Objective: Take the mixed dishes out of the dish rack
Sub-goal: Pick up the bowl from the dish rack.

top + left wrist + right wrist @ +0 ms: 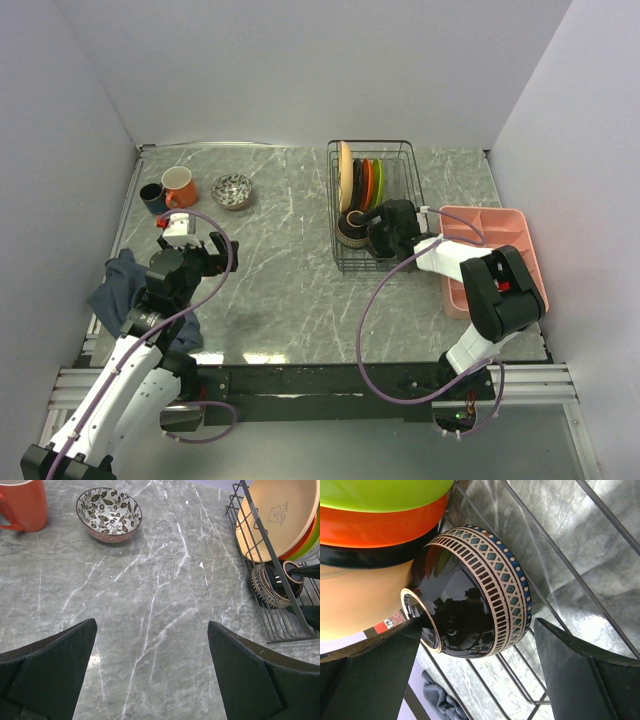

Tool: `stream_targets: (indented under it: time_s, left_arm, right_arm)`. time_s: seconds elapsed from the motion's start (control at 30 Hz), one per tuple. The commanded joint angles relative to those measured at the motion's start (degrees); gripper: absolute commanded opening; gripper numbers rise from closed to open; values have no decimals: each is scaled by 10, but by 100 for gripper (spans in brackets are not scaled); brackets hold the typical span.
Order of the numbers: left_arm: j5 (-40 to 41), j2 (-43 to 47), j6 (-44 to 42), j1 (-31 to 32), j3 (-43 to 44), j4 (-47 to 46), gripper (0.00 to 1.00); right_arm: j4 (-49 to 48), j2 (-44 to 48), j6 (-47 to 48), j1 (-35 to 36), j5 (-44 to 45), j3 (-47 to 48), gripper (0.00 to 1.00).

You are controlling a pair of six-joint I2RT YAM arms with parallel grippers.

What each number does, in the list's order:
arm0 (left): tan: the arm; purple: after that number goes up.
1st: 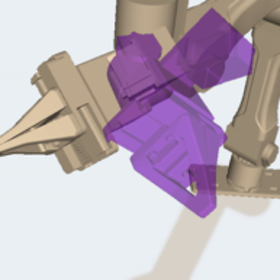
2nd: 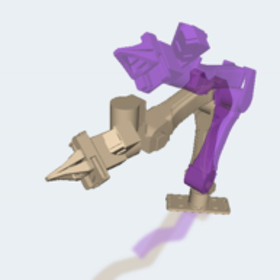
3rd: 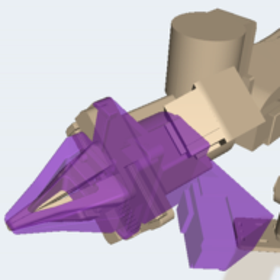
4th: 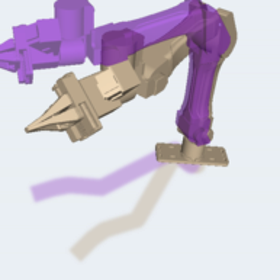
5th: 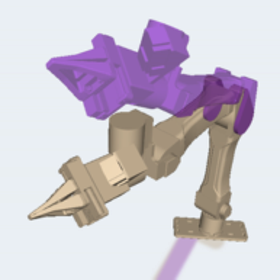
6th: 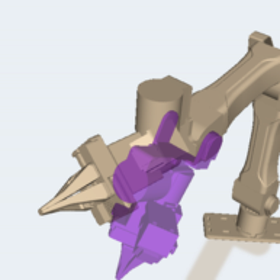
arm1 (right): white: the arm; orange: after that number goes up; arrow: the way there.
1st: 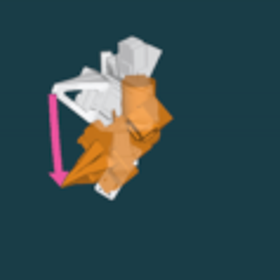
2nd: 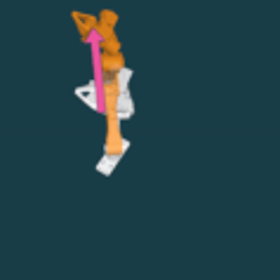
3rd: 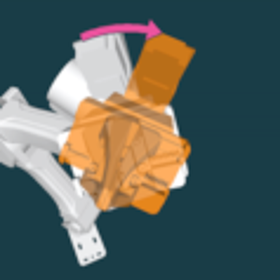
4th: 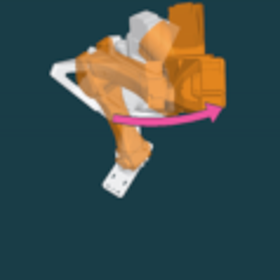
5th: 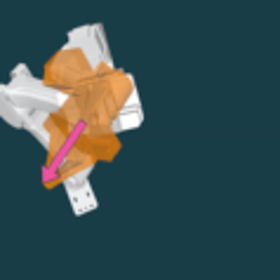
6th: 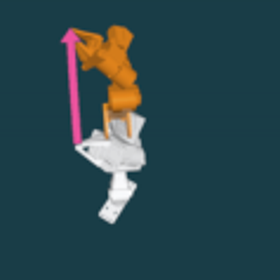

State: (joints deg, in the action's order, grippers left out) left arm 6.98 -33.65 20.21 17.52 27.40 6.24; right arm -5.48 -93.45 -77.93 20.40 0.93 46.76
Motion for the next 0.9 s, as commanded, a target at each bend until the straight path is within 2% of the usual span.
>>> stream_targets:
  time_s: [0.0, 0.4, 0.87]
  left_arm:
    - [4, 4, -4, 4, 10, -24, 99]
    - [4, 0, -6, 6, 10, -22, 99]
    - [1, -5, -8, 6, 11, -24, 100]
  right_arm:
    - [-22, -1, -9, 4, 72, -18, 100]
    - [-117, 5, -20, 9, 81, -67, 90]
    - [-160, 80, 9, 17, 111, -115, 57]
